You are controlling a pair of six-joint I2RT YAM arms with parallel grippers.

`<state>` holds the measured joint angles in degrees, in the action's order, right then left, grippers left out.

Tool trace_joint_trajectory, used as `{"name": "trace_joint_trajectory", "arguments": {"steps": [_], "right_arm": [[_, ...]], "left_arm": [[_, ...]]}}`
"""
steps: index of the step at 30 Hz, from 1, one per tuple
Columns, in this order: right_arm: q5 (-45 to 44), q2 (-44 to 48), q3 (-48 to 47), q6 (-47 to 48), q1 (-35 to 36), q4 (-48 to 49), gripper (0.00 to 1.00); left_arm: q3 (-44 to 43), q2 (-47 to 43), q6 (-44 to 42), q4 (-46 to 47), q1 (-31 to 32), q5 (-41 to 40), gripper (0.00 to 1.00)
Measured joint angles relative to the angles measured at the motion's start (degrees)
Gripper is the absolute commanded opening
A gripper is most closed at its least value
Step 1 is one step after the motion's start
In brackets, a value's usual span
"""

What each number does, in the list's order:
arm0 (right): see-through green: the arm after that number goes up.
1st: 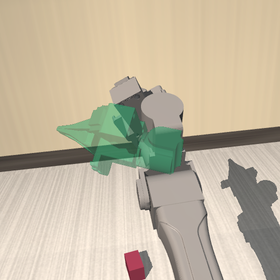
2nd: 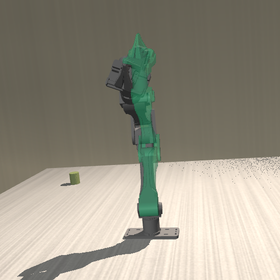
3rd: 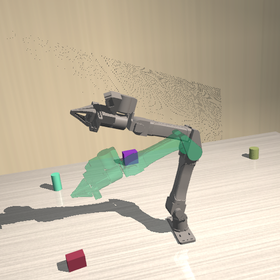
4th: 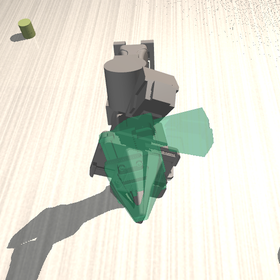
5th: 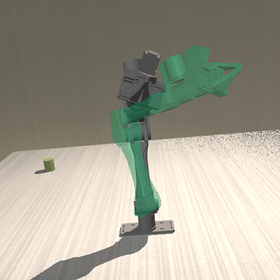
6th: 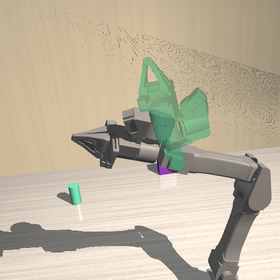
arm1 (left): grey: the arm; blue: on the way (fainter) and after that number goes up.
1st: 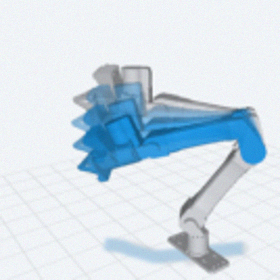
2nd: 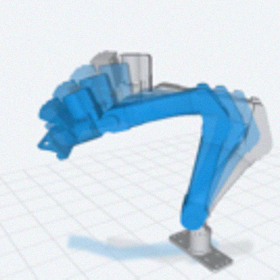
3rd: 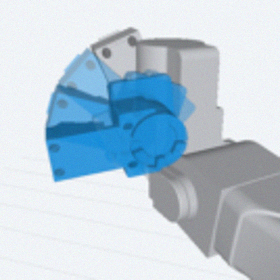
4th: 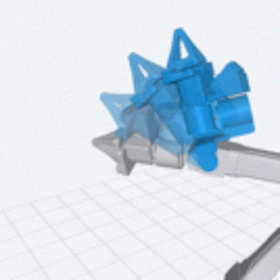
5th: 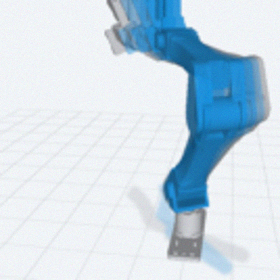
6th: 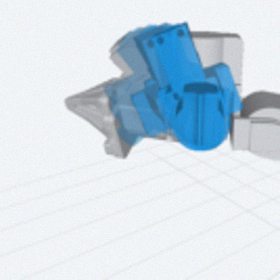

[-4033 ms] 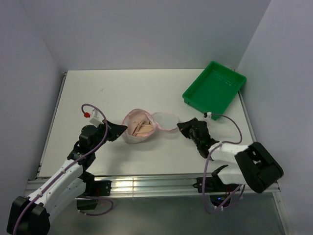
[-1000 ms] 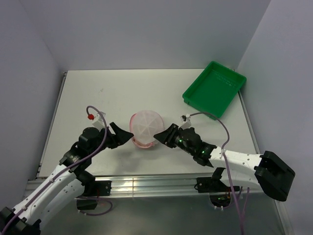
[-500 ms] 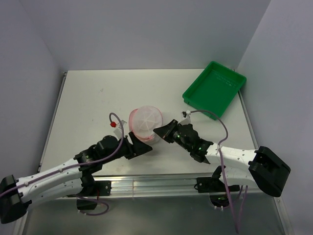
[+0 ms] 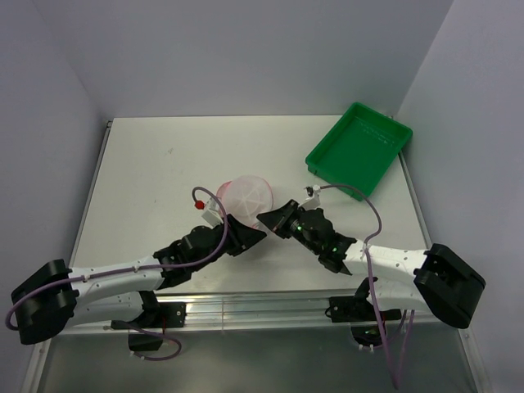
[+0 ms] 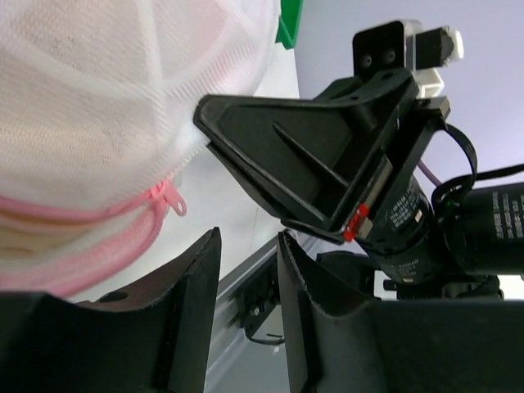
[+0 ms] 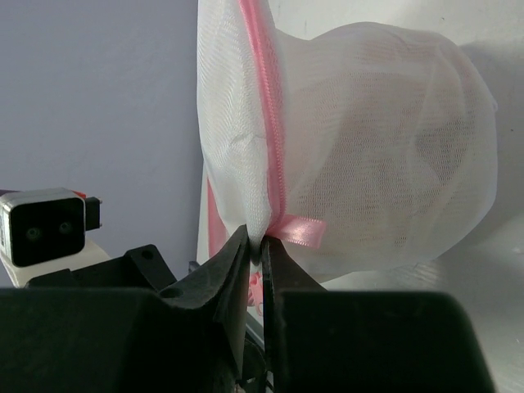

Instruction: Place the bra in the laundry bag and zip it closed

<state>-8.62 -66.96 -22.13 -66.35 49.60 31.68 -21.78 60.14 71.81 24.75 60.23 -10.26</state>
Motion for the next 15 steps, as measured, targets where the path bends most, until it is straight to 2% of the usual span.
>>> {"name": "trace_joint_trajectory", "arguments": {"steps": [15], "right_arm": [[-1.27, 0.48, 2.01, 0.83, 0.00, 1.77, 0.03]], "left_arm": [[0.02, 3.15, 1.57, 2.36, 1.42, -3.50, 0.38]]}}
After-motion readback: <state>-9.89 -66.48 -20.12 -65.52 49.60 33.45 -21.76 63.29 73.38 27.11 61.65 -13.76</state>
